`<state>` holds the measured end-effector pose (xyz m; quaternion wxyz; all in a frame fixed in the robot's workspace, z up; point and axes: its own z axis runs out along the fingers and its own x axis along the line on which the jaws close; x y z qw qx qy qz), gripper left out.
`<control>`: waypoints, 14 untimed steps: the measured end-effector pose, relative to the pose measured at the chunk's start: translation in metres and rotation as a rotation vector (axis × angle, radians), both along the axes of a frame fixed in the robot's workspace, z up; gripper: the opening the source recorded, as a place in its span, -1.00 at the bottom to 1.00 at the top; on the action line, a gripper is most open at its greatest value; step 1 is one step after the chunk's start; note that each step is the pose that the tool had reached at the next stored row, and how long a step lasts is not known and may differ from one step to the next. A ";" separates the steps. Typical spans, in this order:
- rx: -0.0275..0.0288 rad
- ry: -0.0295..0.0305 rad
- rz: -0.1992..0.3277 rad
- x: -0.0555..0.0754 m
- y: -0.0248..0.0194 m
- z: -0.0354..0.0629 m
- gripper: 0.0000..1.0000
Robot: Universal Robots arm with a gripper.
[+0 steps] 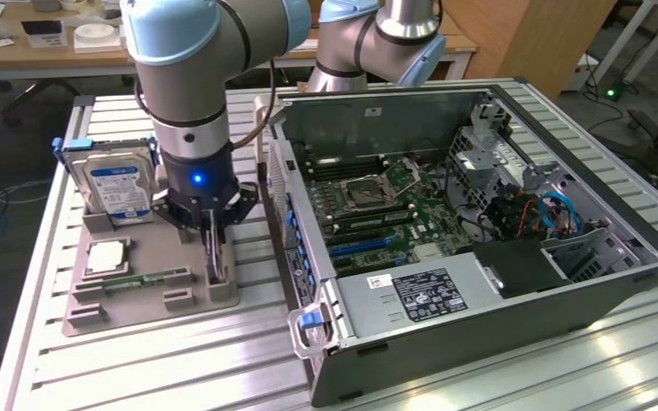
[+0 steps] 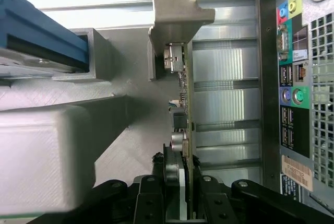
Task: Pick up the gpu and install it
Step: 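Pick up the gpu and move the gpu toward the slot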
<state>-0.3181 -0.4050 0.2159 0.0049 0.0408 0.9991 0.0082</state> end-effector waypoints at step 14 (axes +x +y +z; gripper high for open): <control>0.0000 -0.0001 0.000 0.000 0.0000 0.0274 -0.43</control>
